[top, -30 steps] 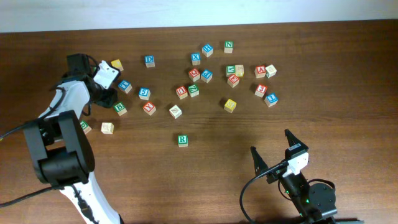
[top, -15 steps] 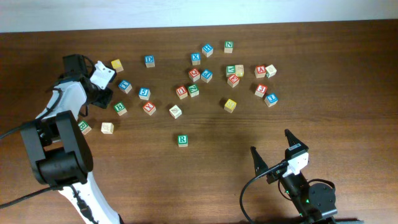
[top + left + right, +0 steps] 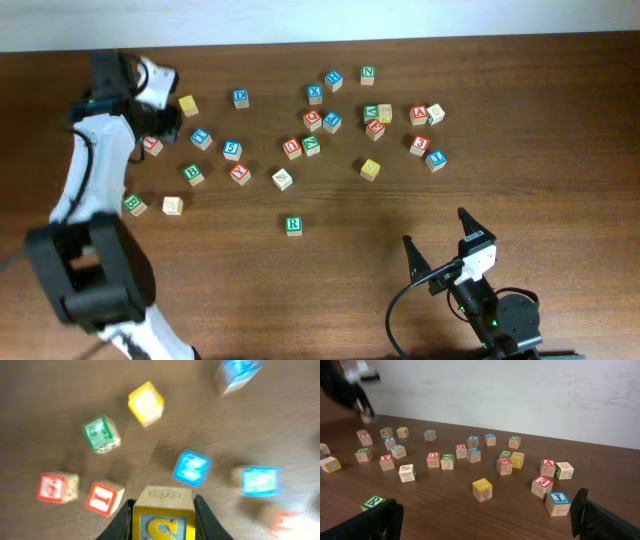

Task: Spell out RSS
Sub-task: 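Carry the S block and place it right of the R block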

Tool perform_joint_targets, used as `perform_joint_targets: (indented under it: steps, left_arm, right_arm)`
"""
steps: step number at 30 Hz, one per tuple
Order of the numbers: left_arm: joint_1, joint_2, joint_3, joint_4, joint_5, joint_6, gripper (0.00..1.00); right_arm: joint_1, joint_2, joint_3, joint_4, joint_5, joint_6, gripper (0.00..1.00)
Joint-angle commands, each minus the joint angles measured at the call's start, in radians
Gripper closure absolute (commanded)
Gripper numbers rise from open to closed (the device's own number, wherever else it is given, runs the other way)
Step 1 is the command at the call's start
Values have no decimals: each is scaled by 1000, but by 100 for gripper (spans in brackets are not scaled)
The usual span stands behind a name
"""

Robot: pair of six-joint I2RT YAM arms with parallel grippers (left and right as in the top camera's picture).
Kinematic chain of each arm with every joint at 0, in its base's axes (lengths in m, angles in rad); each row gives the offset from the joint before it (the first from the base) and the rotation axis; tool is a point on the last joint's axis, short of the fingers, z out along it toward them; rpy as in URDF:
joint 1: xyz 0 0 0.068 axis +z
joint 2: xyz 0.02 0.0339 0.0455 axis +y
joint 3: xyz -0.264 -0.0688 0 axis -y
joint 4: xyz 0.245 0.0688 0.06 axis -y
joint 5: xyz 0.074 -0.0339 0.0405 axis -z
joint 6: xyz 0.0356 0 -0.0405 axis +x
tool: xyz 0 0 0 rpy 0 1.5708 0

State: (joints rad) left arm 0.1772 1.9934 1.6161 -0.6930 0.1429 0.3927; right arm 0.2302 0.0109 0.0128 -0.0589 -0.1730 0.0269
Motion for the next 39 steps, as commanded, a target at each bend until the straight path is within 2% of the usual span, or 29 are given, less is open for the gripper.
perform_joint_targets:
  steps: [1,3,5,10,12,14,17,21,24,26,29,39]
  left_arm:
    - [-146,-293,59,-82,-13,-287,100]
    - [-246,-352,58,-138,-49,-393,100]
    - [-406,-361,57,-197,-96,-525,100]
    - [-711,-264,54,-279,-273,-858,100]
    - [-801,-221,53,-312,-336,-934,100]
    - [-894,-156,52,-383,-447,-1090,100]
    - [-932,-95,26,-385,-446,-1154,100]
    - [-906,-79,-104,-275,-388,-1162,100]
    - [-902,-79,-229,-131,-338,-1078,100]
    - [-899,-79,-290,-81,-337,-1072,100]
    - [-874,-79,-341,-40,-322,-1030,100]
    - [-874,-79,-425,9,-323,-1027,100]
  right_arm:
    - [5,-8,-7,-3,8,11,2]
    - [5,-7,-7,-3,8,11,2]
    - [5,-7,-7,-3,8,11,2]
    - [5,-7,-7,-4,8,11,2]
    - [5,-7,-7,-3,8,11,2]
    - [5,-7,-7,-3,8,11,2]
    - [5,-7,-7,-4,8,11,2]
    - [5,-7,-7,-4,8,11,2]
    - [5,-7,-7,-3,8,11,2]
    - [5,-7,-7,-4,8,11,2]
    - [5,-7,-7,-3,8,11,2]
    - [5,-7,-7,-4,8,11,2]
